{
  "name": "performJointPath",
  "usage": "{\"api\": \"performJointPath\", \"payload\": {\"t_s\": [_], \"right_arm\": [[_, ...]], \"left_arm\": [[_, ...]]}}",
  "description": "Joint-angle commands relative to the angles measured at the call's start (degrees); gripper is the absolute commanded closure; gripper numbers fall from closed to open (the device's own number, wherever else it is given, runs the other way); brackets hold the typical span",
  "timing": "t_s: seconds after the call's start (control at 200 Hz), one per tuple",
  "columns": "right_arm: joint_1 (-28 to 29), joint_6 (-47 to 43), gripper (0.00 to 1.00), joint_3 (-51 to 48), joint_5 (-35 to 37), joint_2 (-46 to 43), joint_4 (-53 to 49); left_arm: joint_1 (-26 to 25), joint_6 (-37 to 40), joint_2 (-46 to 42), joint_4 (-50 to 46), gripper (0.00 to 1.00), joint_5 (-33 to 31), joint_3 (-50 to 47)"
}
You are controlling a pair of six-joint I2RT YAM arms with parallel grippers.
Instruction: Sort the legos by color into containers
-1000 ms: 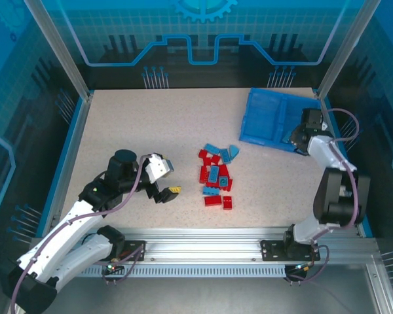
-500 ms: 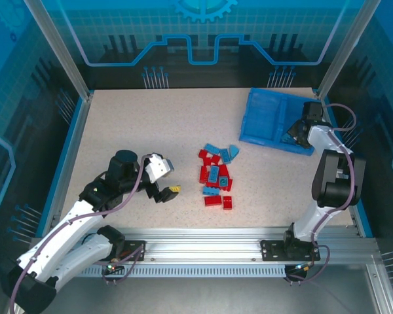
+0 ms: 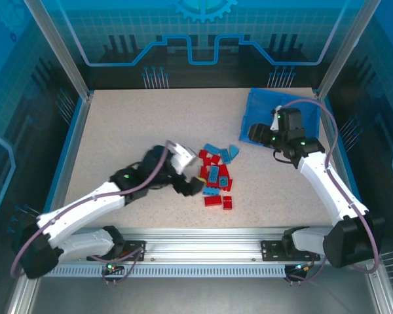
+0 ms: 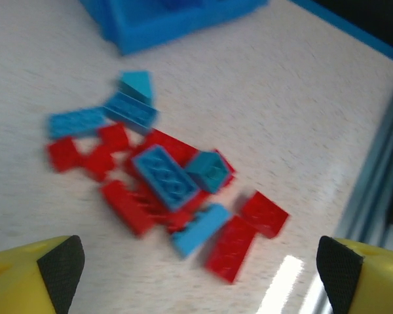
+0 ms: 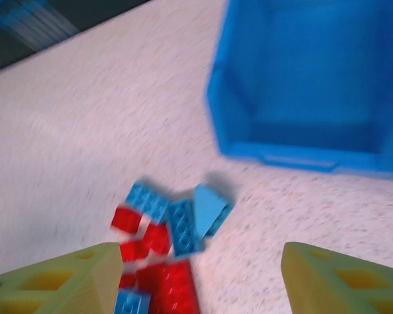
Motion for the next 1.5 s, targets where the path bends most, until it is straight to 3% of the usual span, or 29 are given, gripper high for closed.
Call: {"api": "performJointPath", "payload": {"t_s": [0.0,0.145,0.415,0.525,0.84,1.321,1.496], "right_arm": [[1.0,-6.2,0.31,1.6,-3.7,0.2,-8.1],[0.9,-7.1,0.29,3.0,-2.4,0.4,-10.3],[0.8,-7.8,0.26,3.4,-2.0,0.9,-10.6],[0.8,-7.5,0.26,3.0,-1.9,0.9,-10.4],[0.8,-7.4,0.24,2.5,-0.9,0.8,-10.5],[0.5,-7.7,0.22,2.5,-0.4,1.0,-11.2],[0.4,-7.3,0.22,2.7,-0.3,0.5,-11.4]], "left_arm": [[-8.0,-5.7,8.9,3.0,0.06,-6.0,1.9],[-15.1,2.7,20.4,0.9,0.06,-8.5,5.1],[-14.7,17.2,20.7,11.1,0.09,-8.6,-4.0],[-13.1,22.5,20.0,14.5,0.07,-4.8,-7.9],[-10.6,25.9,22.7,17.3,0.08,-1.2,-8.7],[-10.3,28.1,30.9,18.3,0.11,-2.9,-4.6],[-10.3,27.1,33.3,17.6,0.19,-1.8,-3.2]]}}
